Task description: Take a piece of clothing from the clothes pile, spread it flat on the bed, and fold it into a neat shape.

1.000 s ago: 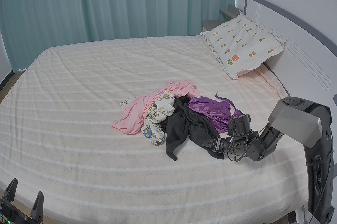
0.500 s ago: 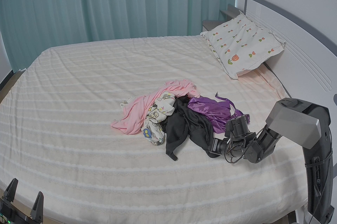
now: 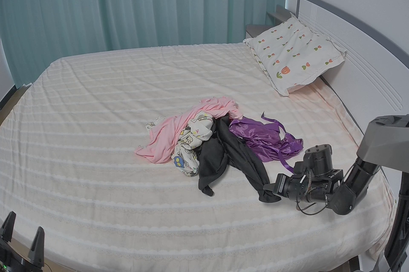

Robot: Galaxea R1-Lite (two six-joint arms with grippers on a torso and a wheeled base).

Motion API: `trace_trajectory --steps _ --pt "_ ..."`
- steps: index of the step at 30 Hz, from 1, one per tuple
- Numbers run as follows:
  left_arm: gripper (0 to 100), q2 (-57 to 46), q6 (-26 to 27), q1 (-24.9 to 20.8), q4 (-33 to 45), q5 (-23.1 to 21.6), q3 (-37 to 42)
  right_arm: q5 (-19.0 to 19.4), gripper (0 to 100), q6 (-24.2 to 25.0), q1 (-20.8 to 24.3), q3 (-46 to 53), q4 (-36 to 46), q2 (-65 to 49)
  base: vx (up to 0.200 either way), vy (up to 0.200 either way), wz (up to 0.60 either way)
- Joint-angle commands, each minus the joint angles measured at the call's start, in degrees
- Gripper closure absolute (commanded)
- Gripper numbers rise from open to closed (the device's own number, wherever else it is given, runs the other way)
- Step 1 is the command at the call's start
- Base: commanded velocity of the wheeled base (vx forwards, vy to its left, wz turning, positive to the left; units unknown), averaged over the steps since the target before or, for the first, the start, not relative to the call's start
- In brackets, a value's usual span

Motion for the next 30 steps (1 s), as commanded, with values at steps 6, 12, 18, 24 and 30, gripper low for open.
trace_trajectory --steps 6,12,18,24,30 --pt "0 20.0 1.9 -1.9 2.8 -13.0 -16.3 2.5 100 7.6 2.6 23.1 -25.2 -13.9 0.0 0.0 0.0" --pt "0 39.8 9.3 -4.8 2.2 -18.9 -16.3 2.7 100 10.8 2.8 29.3 -35.3 -12.8 0.0 0.0 0.0" --pt "0 61.7 3.5 -16.2 -7.4 -18.7 -16.3 2.5 100 11.7 2.6 30.0 -35.4 -8.6 0.0 0.0 0.0" --pt "0 82.6 -8.6 -26.0 -24.7 -12.1 -17.2 2.4 100 11.8 2.7 29.9 -35.4 -8.9 0.0 0.0 0.0" --pt "0 104.3 -16.9 -32.8 -35.8 -2.7 -24.2 2.2 100 11.7 2.7 29.9 -35.5 -9.5 0.0 0.0 0.0"
